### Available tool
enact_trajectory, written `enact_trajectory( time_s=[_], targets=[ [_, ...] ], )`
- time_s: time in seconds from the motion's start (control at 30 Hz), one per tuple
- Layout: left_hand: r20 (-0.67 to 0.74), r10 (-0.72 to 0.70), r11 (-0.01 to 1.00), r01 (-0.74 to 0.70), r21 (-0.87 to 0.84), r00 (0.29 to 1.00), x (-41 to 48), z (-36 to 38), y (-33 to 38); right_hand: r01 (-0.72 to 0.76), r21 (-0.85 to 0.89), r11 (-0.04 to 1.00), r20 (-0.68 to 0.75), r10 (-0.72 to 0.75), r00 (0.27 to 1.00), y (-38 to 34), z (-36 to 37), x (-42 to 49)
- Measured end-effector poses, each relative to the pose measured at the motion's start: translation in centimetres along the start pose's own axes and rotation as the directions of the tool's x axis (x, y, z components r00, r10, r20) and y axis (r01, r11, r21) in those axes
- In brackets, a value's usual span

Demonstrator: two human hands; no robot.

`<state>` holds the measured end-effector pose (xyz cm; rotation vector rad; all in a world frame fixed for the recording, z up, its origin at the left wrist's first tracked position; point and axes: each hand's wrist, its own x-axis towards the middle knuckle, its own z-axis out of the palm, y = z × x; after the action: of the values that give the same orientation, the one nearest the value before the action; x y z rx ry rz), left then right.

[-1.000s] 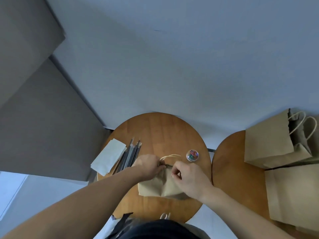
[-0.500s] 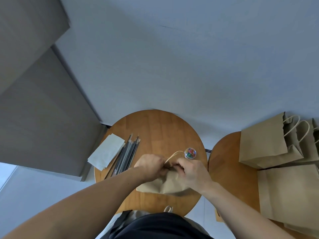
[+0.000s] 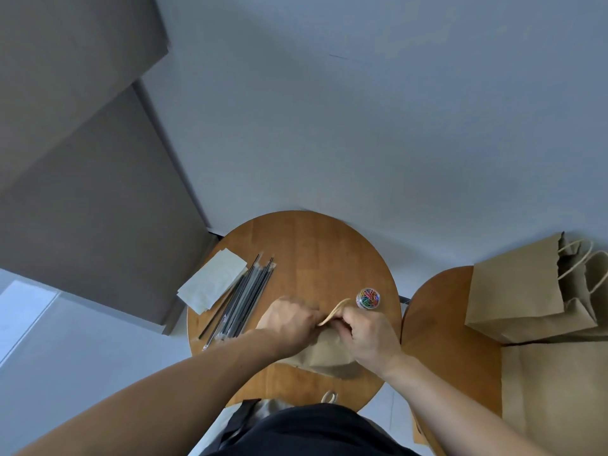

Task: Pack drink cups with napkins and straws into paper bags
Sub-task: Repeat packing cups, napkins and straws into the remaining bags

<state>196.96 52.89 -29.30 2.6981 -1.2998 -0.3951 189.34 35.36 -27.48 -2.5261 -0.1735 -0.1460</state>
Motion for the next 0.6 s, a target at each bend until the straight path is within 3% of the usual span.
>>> enact_trajectory(
  time_s=[0.4, 0.6],
  targets=[
    [0.124, -0.118, 0.985, 0.132, -0.111, 0.985, 0.31, -0.93, -0.21, -0.091, 0.054, 0.994, 0.126, 0.083, 0.989, 0.21, -0.15, 0.9],
    [0.169, -0.124, 0.982, 0.146, -0.123, 0.978, 0.61, -1.0, -0.36, -0.105, 0.042, 0.994, 0.094, 0.101, 0.99, 0.36, 0.41, 0.86]
  ],
)
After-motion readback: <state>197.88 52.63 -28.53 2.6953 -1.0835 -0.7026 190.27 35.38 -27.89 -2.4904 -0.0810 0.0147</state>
